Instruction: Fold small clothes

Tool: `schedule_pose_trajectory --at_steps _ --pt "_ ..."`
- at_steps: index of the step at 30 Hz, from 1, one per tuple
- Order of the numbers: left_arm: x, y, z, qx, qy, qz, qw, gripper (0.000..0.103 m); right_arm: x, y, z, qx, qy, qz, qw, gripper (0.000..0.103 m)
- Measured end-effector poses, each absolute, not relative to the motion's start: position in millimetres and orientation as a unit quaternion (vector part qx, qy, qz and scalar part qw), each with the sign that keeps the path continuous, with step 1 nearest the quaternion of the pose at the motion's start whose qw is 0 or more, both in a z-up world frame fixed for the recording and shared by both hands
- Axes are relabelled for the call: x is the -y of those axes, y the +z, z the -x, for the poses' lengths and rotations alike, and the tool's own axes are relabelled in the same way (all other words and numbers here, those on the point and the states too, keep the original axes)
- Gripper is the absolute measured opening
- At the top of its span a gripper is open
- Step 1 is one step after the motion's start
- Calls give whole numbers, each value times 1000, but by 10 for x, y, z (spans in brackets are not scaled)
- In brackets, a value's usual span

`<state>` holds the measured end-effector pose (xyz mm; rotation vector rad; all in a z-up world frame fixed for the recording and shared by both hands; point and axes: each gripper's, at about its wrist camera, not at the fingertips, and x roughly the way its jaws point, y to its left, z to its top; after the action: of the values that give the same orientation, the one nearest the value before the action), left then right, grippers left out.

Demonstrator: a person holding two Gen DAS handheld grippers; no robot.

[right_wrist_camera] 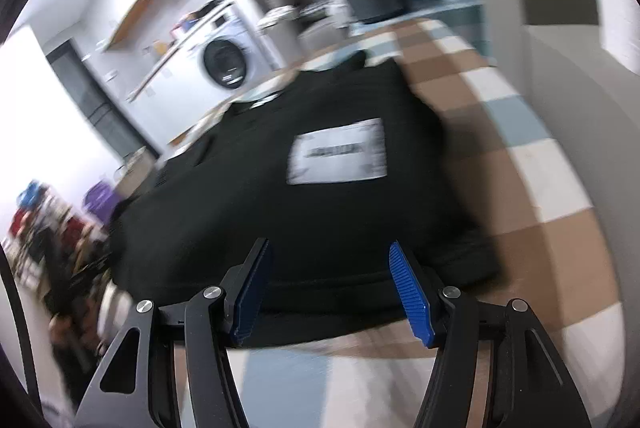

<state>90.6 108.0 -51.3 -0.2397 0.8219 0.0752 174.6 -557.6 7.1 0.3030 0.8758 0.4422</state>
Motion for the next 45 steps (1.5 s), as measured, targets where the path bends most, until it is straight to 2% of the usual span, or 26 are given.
schedule_pose_trajectory --at_steps 7,12,24,26,28,30,31,34,40,42,43,44,45 --pt "-1079 -489 -884 -396 40 118 910 81 5649 168 -1630 -401 183 -127 889 62" --pt "-1128 -480 -858 -390 42 124 912 81 5951 120 -1667 -396 140 -174 891 62" --pt "-1288 -473 -836 -386 64 149 908 81 5921 91 -2170 -397 112 -193 890 61" --pt "-1312 -464 -828 -384 67 151 908 81 5853 104 -2247 -396 119 -182 892 45" --pt "-1331 -466 -825 -384 70 152 908 81 5770 118 -2281 -402 129 -167 891 21" --pt "-1334 -479 -830 -385 73 153 907 81 5727 171 -2231 -392 147 -159 894 5" --pt "-1336 -490 -835 -386 74 153 907 81 5722 228 -2170 -376 159 -157 899 4" --pt "-1345 -529 -858 -390 72 159 904 81 5793 376 -1999 -344 172 -162 909 3" --pt "-1270 -564 -888 -391 52 156 906 81 5891 255 -2013 -381 140 -154 901 3" --pt "-1254 -552 -885 -381 52 156 910 68 5869 205 -2036 -391 147 -154 895 7" --pt "-1250 -554 -894 -378 51 158 911 63 5849 181 -2047 -397 150 -154 893 15" --pt "-1252 -562 -896 -378 49 161 910 54 5821 161 -2070 -402 154 -154 889 21" --pt "-1254 -571 -911 -379 47 165 909 43 5830 144 -2089 -403 156 -154 889 35"
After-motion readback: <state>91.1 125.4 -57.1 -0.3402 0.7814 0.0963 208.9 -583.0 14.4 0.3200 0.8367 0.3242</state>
